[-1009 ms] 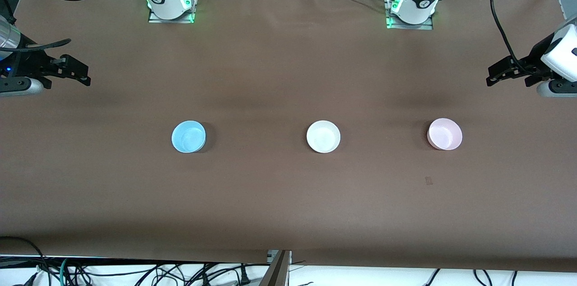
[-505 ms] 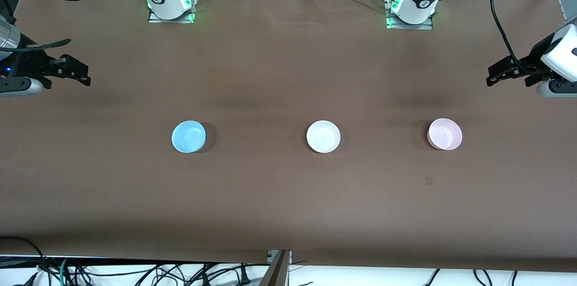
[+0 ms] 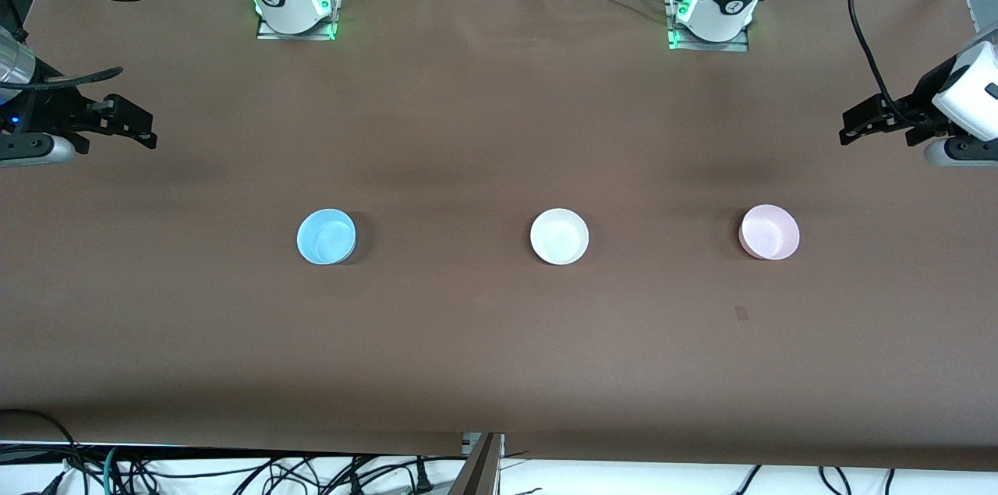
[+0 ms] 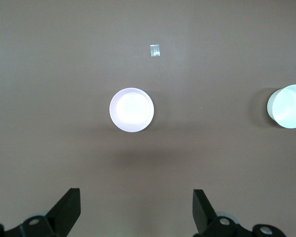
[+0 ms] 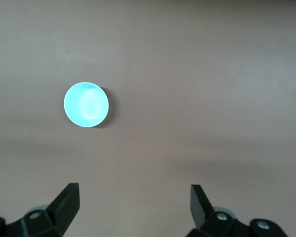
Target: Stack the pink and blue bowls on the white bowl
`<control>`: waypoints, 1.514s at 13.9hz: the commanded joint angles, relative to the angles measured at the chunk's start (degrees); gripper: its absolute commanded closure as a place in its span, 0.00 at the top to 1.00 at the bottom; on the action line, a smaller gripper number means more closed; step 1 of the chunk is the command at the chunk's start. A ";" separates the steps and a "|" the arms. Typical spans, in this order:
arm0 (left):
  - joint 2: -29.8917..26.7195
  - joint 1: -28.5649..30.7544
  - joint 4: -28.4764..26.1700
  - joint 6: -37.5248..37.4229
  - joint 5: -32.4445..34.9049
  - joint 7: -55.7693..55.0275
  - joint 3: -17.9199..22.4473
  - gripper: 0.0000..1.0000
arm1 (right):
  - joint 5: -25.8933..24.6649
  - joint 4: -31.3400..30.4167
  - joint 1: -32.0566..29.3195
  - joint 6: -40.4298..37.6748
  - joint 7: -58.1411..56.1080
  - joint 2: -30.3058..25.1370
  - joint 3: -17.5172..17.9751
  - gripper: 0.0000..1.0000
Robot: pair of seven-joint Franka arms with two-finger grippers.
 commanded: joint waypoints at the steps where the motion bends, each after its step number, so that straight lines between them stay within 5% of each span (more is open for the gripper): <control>1: 0.54 2.19 1.11 -1.20 -1.70 2.64 0.18 1.00 | 0.74 1.04 -0.21 -0.90 -0.55 0.29 0.17 0.99; 12: 16.18 4.84 1.29 0.81 -1.36 12.82 0.26 1.00 | 0.74 0.96 -0.21 -0.99 -0.64 0.29 0.17 0.99; 15: 18.73 4.84 -3.08 10.19 3.11 20.12 0.18 1.00 | 0.74 0.96 -0.21 -0.90 -0.64 0.29 0.17 0.99; 21: 20.31 6.77 -19.79 41.04 6.99 31.98 0.18 1.00 | 0.74 0.96 -0.12 -0.99 -0.63 0.29 0.17 0.99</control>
